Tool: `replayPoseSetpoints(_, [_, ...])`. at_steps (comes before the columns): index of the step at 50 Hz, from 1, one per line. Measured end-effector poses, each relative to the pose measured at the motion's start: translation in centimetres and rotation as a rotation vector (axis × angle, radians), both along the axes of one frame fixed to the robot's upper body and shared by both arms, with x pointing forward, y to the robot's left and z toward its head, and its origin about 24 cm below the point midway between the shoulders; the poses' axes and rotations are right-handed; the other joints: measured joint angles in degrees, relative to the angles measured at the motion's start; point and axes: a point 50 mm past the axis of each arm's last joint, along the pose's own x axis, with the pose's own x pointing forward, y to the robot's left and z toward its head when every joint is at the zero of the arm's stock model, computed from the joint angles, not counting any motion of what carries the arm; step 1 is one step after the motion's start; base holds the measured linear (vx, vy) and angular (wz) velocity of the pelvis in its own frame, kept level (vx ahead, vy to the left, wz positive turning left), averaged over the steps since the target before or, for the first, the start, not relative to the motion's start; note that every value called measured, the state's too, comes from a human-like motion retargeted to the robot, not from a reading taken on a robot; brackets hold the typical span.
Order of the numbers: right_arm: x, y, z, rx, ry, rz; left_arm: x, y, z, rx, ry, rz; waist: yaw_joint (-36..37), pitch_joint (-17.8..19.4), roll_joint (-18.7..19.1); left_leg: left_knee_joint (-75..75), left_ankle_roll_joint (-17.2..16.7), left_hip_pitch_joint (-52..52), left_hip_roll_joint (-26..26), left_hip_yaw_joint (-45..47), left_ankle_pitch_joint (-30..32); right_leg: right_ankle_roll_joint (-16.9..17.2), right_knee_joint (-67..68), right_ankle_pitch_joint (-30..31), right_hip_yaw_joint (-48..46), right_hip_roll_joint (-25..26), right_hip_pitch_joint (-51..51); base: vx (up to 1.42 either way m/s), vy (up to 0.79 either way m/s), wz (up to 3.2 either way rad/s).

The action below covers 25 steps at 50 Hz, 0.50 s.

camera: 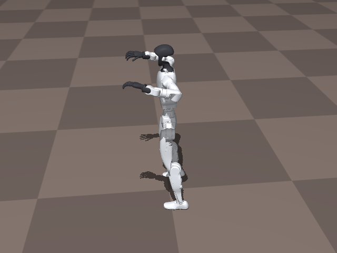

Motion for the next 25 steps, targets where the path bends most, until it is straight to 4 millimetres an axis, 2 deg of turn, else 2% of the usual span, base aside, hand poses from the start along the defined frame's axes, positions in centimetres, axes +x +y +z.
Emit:
replayPoseSetpoints(7, [-0.2, 0.4, -0.3, 0.025, -0.059, 0.051, 0.0, -0.3, 0.4, -0.015, -0.082, -0.037, 0.21, 0.24, -0.44, 0.37, 0.06, -0.66, -0.10, -0.47, 0.19, -0.05, -0.18, 0.16, -0.45, -0.06, -0.09, 0.00, 0.00, 0.00])
replayPoseSetpoints(12, [-0.2, 1.2, -2.4, 0.118, -0.033, 0.136, -0.2, -0.1, 0.6, -0.026, -0.224, -0.054, 0.91, 0.58, -1.34, 0.80, 0.21, -1.79, -0.23, -1.38, 0.52, -0.09, -0.38, 0.30, -1.28, -0.14, -0.34, -0.01, 0.00, 0.04])
replayPoseSetpoints(15, [0.0, 1.5, -4.8, 0.250, 0.002, 0.175, -0.3, 0.3, 0.3, -0.080, -0.307, -0.057, 1.77, 1.05, -2.25, 1.04, 0.44, -2.67, -0.28, -2.13, 0.82, -0.25, -0.42, 0.35, -1.92, -0.13, -0.63, -0.04, -0.02, 0.20])
replayPoseSetpoints(19, [1.5, 1.4, -9.6, 0.475, 0.020, 0.167, 0.0, 1.9, -1.6, -0.233, -0.371, -0.009, 3.21, 2.47, -4.00, 1.26, 0.99, -3.89, -0.23, -3.25, 1.42, -0.67, -0.01, 0.23, -2.80, -0.01, -1.27, -0.07, -0.03, 0.22])
replayPoseSetpoints(22, [3.2, 2.4, -13.7, 0.595, 0.047, 0.157, 0.0, 3.9, -4.2, -0.356, -0.378, 0.087, 4.42, 4.02, -5.30, 1.42, 1.42, -4.97, -0.07, -4.20, 1.96, -0.99, 0.60, 0.10, -3.50, 0.21, -2.02, -0.09, -0.04, 0.25])
replayPoseSetpoints(25, [5.1, 5.0, -17.1, 0.678, 0.104, 0.196, -0.2, 6.0, -7.8, -0.471, -0.352, 0.216, 5.97, 6.07, -6.70, 1.69, 1.78, -6.36, 0.12, -5.43, 2.57, -1.22, 1.37, 0.01, -4.45, 0.48, -2.92, -0.10, -0.04, 0.33])
